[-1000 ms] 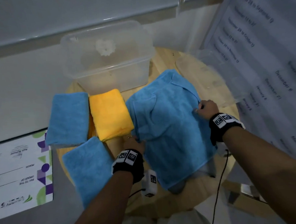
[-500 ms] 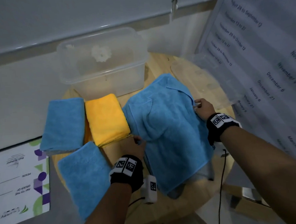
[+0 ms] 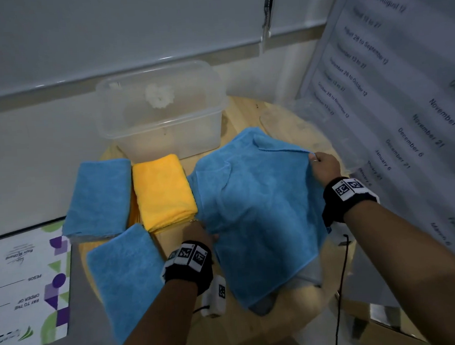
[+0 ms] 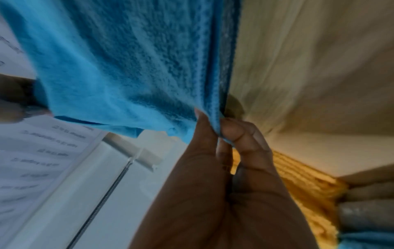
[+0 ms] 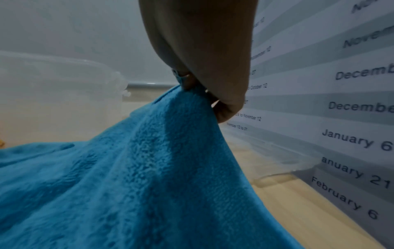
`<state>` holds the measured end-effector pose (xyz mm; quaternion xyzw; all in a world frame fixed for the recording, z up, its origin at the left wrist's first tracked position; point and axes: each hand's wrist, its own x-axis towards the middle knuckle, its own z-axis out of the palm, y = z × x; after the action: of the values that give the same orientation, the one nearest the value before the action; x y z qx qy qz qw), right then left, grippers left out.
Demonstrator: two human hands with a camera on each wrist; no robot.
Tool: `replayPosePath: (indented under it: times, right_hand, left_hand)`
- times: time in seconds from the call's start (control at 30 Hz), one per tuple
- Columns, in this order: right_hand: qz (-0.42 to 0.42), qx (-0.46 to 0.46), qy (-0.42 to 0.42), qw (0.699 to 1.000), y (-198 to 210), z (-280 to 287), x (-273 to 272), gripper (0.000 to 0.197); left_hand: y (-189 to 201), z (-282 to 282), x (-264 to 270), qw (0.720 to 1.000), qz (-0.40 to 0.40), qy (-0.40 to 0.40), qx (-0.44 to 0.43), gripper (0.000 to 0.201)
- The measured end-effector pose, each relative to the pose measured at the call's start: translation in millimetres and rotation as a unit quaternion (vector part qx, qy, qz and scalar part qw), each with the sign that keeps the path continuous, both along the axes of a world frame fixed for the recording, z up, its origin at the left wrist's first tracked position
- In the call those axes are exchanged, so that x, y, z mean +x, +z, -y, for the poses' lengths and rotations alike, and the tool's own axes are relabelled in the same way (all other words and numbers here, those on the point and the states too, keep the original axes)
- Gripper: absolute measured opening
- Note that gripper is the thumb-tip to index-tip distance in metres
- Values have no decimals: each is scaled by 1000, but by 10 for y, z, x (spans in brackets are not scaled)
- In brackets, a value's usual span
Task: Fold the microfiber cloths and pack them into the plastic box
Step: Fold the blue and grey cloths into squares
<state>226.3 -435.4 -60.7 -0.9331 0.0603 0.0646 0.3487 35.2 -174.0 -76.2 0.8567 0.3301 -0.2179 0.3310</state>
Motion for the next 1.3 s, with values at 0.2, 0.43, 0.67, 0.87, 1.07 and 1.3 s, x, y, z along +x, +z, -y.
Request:
replayPosePath:
  times: [0.2, 0.43, 0.67, 0.87, 1.07, 1.3]
  right_hand:
    - [-6, 135, -59, 989, 7, 184, -25, 33]
    - [-6, 163, -117, 980, 321, 338, -299, 37]
    - [52, 98, -127, 986, 718, 559, -445, 20]
    - [7, 247, -174, 953, 994, 514, -331, 20]
    - [30, 324, -189, 926, 1003, 341, -15, 21]
    - [197, 480, -155, 841, 1422, 439, -254, 29]
  left_hand:
    - [-74, 47, -21, 999, 15, -4, 40, 36]
    - [277, 39, -110, 996, 90, 16, 20, 42]
    - [987, -377, 269, 889, 295, 191, -295, 16]
    - [1175, -697, 584, 865, 312, 190, -344, 25]
    - [1276, -677, 1056, 916, 279, 187, -218, 29]
    - [1694, -596, 1129, 742, 444, 225, -448, 20]
